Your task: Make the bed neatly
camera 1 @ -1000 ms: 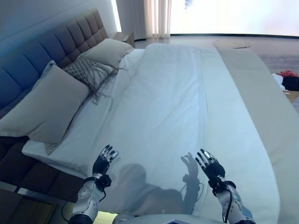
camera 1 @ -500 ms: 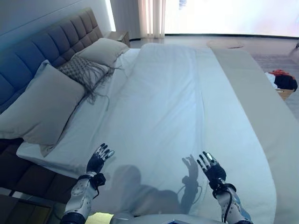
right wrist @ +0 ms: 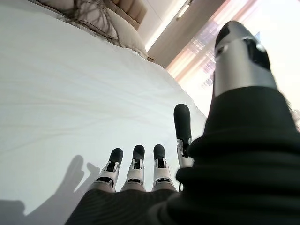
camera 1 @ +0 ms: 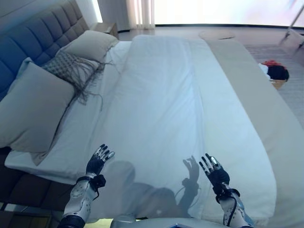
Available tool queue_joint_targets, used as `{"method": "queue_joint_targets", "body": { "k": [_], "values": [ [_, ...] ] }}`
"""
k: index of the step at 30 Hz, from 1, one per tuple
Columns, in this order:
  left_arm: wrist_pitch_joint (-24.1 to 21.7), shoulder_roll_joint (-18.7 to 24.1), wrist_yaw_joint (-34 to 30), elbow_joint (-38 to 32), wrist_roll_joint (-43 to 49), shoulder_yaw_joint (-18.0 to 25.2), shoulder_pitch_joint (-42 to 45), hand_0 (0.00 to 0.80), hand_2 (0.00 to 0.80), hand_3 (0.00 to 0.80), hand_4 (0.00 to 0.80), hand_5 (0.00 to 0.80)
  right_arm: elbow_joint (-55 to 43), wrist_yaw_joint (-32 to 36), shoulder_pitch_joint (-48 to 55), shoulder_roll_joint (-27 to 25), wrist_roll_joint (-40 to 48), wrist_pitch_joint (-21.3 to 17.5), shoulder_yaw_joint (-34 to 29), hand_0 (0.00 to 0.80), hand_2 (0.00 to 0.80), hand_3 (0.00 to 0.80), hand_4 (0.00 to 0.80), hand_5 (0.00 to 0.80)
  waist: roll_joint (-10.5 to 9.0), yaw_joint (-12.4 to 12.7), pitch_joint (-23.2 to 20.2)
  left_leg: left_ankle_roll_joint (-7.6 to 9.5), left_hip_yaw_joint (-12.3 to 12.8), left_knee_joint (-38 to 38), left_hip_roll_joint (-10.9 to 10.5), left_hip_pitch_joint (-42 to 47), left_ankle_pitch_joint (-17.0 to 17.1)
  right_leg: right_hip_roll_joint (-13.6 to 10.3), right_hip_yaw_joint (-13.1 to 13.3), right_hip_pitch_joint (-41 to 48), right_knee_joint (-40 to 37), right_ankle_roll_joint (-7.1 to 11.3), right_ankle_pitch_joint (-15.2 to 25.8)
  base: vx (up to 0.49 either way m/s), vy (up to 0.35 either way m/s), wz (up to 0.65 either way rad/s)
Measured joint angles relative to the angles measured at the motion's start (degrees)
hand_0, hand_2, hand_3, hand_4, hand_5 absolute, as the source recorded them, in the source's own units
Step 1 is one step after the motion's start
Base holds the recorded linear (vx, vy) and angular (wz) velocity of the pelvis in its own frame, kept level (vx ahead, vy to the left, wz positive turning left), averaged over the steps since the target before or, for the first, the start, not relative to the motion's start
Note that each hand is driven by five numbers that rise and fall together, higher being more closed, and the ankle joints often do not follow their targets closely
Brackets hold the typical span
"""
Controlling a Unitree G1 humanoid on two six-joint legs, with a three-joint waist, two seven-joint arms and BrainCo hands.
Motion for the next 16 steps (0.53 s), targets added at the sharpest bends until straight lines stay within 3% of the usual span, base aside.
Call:
{"method": "queue_joint_targets", "body": {
  "k": [8, 16],
  "values": [
    [-0.04, -0.32, 0.92, -0.46, -1.73, -0.25, 0.30, 0.000, 0.000, 0.000, 0.000, 0.000, 0.00, -0.43, 0.26, 0.25, 0.03, 0.04, 2.36, 0.000, 0.000, 0.000, 0.000, 0.000, -0.06, 0.05, -0.30, -0.01, -1.36, 0.80, 1.44, -0.37, 0.02, 1.48, 0.32, 0.39, 0.35, -0.59, -0.15, -0.091, -0.166, 0.01],
    [-0.10, -1.72, 3.39, -0.96, -2.30, -0.45, 2.58, 0.000, 0.000, 0.000, 0.000, 0.000, 0.05, -1.15, 0.37, 0.03, 0.05, 0.15, 5.67, 0.000, 0.000, 0.000, 0.000, 0.000, 0.71, 0.34, -2.07, 0.48, -2.18, 2.24, 6.05, -1.08, -0.04, 6.69, 0.46, 0.92, -0.64, -3.15, -1.64, -0.049, -0.207, 0.02]
  ]
}}
